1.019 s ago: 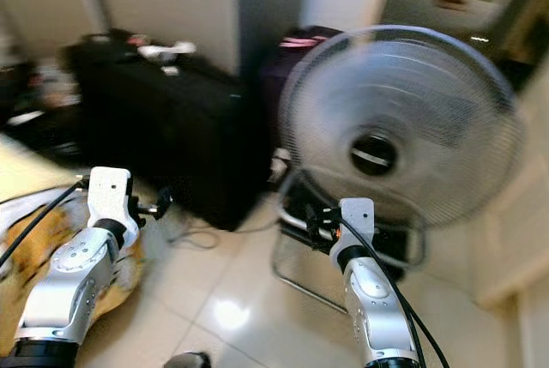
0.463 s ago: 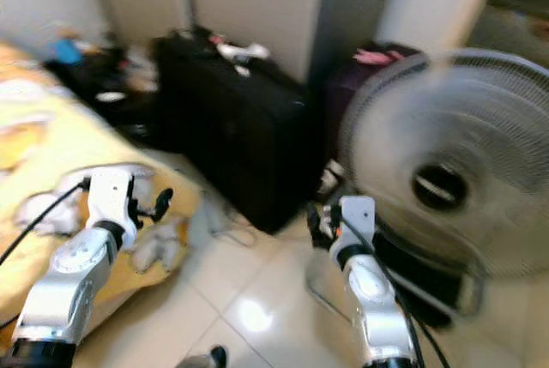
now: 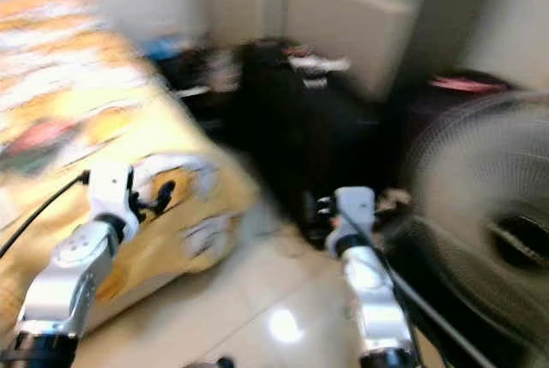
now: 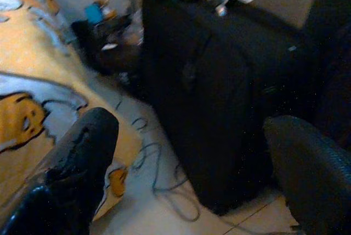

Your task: Clean up the room

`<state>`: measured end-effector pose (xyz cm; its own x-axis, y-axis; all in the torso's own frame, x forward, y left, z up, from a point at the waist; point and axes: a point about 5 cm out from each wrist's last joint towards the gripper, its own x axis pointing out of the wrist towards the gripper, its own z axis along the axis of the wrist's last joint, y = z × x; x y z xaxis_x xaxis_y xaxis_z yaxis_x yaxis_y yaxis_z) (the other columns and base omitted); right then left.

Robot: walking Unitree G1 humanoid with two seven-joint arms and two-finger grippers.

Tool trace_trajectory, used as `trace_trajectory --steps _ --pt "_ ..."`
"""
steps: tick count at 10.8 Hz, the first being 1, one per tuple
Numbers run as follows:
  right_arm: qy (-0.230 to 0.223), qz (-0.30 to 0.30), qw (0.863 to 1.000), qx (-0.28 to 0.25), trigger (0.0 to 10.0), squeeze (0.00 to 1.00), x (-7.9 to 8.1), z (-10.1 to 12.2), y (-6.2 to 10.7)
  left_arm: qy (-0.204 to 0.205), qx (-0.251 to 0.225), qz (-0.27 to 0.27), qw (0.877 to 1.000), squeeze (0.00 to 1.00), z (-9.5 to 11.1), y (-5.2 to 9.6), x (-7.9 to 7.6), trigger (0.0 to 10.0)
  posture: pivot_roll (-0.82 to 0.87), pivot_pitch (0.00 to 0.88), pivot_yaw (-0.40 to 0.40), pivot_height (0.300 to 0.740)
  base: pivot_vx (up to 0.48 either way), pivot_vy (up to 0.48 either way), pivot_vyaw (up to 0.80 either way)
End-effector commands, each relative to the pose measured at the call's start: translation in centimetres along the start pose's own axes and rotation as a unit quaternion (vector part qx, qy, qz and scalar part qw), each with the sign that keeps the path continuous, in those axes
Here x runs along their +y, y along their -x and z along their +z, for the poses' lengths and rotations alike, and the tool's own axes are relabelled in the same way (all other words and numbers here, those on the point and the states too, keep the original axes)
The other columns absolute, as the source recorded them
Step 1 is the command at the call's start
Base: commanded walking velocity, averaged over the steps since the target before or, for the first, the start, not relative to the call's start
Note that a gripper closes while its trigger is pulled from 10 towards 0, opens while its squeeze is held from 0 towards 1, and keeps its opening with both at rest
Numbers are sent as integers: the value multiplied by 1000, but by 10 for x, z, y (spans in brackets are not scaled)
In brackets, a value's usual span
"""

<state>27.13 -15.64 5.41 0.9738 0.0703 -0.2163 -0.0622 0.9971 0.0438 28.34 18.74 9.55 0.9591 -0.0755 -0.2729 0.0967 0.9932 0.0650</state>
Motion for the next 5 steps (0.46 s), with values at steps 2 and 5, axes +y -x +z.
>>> trace_trajectory --steps 2,5 --pt "-28 7 1000 -2 10000 1000 3 1 -1 -5 -2 -4 1000 0 3 -1 0 10000 -18 0 -17 740 0 0 219" --pt "-37 11 999 -4 10000 1000 4 2 0 -8 -4 -8 1000 0 4 -1 -1 10000 -17 0 -18 740 0 256 0"
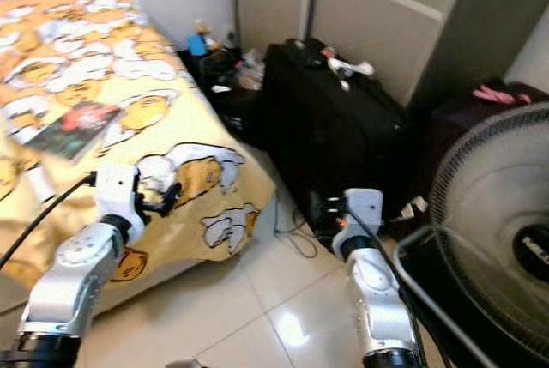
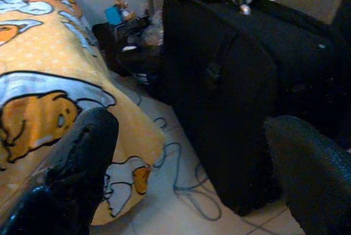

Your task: Clean up the room

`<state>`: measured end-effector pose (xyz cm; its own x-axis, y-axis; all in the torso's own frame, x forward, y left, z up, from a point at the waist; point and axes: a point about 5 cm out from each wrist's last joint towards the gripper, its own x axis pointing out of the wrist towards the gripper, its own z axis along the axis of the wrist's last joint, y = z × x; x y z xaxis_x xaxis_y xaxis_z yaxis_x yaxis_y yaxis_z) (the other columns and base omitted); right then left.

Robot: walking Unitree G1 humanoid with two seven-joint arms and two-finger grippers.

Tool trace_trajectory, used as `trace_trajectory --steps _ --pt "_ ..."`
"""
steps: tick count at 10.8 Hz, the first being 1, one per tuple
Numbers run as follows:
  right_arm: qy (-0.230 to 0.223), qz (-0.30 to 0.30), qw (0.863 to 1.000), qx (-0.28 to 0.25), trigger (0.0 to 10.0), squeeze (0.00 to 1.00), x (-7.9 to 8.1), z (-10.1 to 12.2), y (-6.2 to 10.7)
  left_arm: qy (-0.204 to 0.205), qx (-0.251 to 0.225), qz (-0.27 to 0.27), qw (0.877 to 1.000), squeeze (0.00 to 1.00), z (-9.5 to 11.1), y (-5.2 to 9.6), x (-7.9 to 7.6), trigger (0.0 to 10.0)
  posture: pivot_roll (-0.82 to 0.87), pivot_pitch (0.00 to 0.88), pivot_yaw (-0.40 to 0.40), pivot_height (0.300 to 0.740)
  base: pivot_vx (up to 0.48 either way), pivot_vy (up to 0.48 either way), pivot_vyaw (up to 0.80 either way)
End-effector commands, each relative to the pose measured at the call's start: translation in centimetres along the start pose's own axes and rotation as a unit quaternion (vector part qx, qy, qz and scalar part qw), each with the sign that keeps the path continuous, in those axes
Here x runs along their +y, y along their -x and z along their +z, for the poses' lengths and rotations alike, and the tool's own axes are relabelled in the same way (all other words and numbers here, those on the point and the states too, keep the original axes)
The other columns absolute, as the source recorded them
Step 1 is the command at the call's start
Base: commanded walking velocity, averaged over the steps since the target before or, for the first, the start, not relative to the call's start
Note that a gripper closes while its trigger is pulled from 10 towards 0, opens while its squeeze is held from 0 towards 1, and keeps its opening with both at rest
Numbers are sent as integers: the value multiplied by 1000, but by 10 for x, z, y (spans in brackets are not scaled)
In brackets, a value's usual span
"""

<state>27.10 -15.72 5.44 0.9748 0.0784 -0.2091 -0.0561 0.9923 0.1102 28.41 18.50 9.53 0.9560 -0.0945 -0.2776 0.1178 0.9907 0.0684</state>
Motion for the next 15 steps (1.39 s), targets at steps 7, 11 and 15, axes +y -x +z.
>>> trace_trajectory --steps 7,11,15 --pt "14 15 1000 -19 10000 1000 7 6 -4 -12 -8 -1 1000 0 8 -2 2 10000 -8 0 -17 740 0 279 0" --pt "11 -3 1000 -18 10000 1000 3 7 -7 -14 -7 -4 1000 0 9 -4 1 10000 -12 0 -10 740 0 277 0" --pt "-3 20 1000 -14 10000 1000 10 7 -8 -16 -7 -7 1000 0 10 -5 1 10000 -11 0 -7 740 0 273 0"
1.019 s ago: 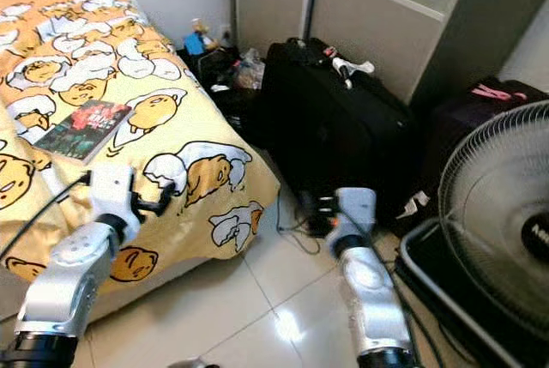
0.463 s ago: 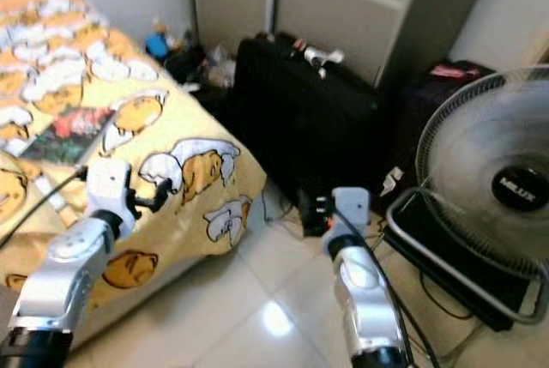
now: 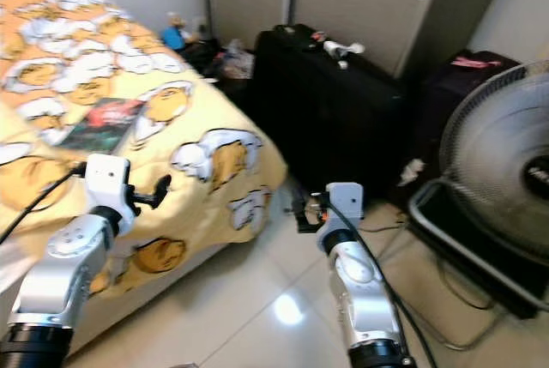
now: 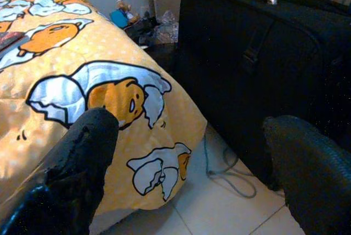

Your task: Clean up the room

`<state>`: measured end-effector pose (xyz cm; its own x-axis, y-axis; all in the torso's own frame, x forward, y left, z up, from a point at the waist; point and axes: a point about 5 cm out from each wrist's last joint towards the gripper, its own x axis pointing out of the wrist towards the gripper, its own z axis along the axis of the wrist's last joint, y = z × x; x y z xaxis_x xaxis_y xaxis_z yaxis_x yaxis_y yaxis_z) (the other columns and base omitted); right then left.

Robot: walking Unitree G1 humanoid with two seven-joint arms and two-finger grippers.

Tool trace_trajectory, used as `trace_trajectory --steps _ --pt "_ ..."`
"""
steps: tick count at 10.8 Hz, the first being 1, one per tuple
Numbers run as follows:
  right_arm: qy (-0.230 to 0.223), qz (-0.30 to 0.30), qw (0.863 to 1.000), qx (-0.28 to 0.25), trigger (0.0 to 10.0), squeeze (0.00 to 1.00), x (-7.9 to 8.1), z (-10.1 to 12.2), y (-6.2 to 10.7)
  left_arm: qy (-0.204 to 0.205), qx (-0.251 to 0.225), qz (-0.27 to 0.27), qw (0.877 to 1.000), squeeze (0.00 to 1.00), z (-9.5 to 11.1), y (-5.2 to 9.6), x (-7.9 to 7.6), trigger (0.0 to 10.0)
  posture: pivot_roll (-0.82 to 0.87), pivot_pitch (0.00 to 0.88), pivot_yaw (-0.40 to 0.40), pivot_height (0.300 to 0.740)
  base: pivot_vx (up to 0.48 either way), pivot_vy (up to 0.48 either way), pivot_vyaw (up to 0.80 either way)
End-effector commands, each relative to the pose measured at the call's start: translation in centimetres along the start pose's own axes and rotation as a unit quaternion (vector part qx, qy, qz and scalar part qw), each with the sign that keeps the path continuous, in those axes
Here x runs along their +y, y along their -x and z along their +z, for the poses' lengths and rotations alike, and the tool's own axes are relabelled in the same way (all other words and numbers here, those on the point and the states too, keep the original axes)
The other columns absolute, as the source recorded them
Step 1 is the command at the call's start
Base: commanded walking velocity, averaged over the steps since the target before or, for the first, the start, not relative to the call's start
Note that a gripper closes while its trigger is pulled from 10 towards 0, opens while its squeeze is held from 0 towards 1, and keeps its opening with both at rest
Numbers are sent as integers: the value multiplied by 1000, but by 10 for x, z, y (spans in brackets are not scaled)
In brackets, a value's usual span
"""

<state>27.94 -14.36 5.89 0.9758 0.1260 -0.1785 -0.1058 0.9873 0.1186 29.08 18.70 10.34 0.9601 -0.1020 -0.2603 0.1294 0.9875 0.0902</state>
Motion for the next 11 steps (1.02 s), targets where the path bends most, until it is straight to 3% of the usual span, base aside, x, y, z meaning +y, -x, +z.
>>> trace_trajectory --steps 1,11 --pt "-2 -5 1000 -1 10000 1000 -4 2 0 -4 2 -5 1000 0 1 -1 -2 10000 -11 0 -7 740 0 270 0" --pt "10 2 1000 -2 10000 1000 -2 4 -1 -5 1 -12 1000 0 2 -2 -5 10000 -12 0 -3 740 0 252 0"
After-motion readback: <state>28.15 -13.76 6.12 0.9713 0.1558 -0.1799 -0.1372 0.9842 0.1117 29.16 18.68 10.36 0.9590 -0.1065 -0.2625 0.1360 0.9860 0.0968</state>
